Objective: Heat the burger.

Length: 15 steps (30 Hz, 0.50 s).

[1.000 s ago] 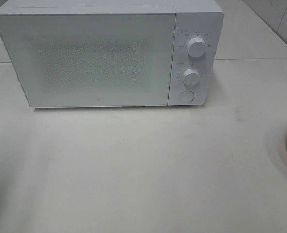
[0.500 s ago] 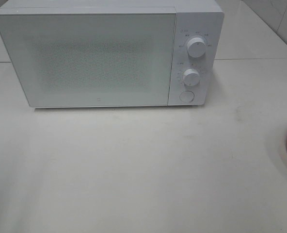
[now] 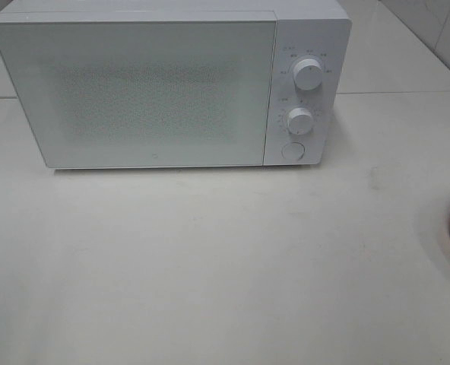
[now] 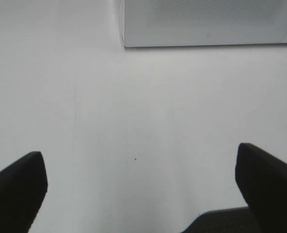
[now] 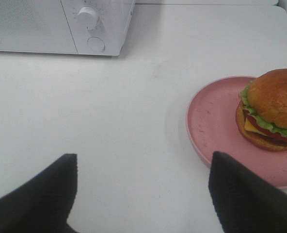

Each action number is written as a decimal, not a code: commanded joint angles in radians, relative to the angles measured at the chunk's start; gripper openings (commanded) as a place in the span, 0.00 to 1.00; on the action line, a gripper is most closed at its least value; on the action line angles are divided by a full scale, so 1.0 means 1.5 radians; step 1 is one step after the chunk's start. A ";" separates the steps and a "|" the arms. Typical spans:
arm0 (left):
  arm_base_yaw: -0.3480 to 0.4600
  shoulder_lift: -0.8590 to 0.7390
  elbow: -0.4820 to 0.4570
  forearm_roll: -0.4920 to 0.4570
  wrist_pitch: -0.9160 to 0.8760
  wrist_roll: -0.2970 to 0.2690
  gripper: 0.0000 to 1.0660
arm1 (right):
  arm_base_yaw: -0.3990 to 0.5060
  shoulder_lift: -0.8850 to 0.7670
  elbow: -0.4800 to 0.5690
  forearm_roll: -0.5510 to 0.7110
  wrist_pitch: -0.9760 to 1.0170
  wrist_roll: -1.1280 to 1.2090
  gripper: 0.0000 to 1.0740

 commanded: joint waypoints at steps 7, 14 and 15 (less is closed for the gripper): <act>0.001 -0.080 0.003 -0.007 -0.007 -0.005 0.92 | -0.002 -0.015 0.000 0.000 0.000 0.001 0.69; 0.001 -0.083 0.003 -0.026 -0.008 -0.003 0.92 | -0.002 -0.012 0.000 0.001 0.000 0.001 0.69; 0.001 -0.083 0.003 -0.026 -0.007 -0.001 0.92 | -0.002 -0.012 0.000 0.000 0.000 0.003 0.69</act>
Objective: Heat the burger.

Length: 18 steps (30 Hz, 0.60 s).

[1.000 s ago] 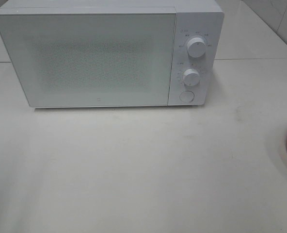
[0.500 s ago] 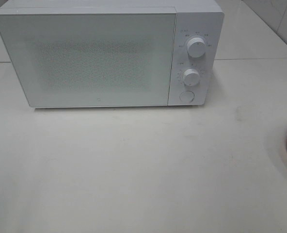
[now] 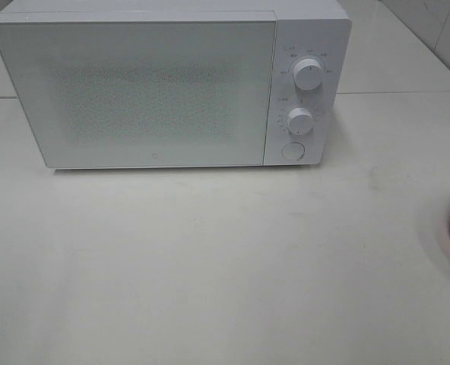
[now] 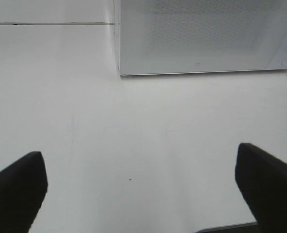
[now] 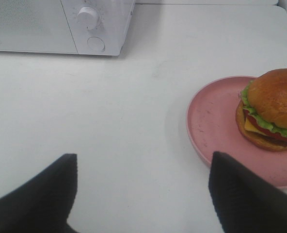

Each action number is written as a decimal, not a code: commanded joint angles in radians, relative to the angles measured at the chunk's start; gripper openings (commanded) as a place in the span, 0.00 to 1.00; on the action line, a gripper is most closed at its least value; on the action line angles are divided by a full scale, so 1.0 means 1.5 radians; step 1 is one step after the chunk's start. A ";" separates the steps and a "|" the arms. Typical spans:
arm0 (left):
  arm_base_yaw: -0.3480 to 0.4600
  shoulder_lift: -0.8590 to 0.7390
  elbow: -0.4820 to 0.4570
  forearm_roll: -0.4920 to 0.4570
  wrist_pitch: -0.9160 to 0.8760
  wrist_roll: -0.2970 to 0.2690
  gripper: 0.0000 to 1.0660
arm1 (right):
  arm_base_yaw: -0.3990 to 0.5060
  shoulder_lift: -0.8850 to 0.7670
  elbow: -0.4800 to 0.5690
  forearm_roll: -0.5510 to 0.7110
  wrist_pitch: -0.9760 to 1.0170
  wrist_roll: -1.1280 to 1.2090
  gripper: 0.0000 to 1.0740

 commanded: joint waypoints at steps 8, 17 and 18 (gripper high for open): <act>0.001 -0.017 0.003 -0.008 -0.007 0.000 0.92 | -0.002 -0.012 0.000 0.000 0.000 0.003 0.69; 0.001 -0.017 0.004 -0.006 -0.009 -0.010 0.92 | -0.002 -0.012 0.000 0.000 0.000 0.003 0.69; 0.001 -0.017 0.004 0.004 -0.011 -0.029 0.92 | -0.002 -0.012 0.000 0.000 0.000 0.003 0.69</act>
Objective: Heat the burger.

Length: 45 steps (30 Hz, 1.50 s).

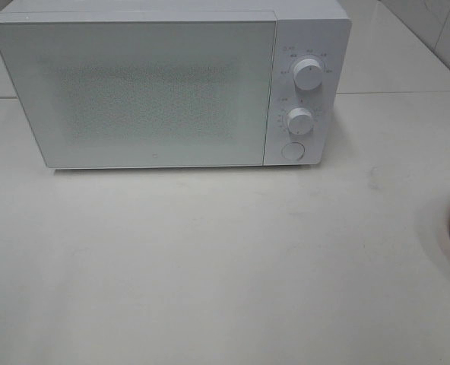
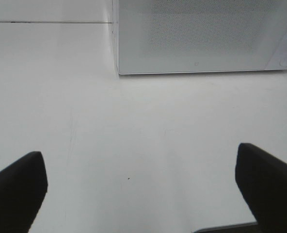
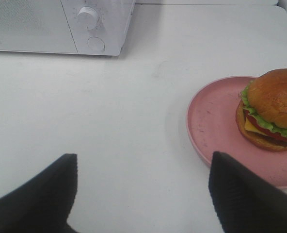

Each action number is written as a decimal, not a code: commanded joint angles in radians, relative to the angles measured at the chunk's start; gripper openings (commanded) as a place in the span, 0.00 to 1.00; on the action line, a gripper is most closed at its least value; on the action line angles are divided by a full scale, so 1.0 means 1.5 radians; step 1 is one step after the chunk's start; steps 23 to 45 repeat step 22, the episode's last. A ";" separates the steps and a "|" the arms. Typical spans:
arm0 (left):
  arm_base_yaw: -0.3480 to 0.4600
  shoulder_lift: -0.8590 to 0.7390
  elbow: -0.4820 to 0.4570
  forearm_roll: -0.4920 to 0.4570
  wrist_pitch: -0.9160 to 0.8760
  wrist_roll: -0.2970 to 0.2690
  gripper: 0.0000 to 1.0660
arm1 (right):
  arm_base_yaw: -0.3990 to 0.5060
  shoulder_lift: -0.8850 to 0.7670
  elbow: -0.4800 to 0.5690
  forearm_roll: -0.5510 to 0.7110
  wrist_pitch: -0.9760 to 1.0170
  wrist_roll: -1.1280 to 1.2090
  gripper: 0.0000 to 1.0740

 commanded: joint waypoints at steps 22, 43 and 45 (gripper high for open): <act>0.001 -0.017 0.003 0.033 -0.012 -0.066 0.92 | -0.002 -0.012 0.000 0.000 0.000 0.003 0.69; 0.001 -0.017 0.003 0.033 -0.012 -0.066 0.92 | -0.002 -0.012 0.000 0.000 0.000 0.003 0.69; 0.001 -0.017 0.003 0.033 -0.012 -0.066 0.92 | -0.002 -0.012 0.000 0.000 0.000 0.003 0.69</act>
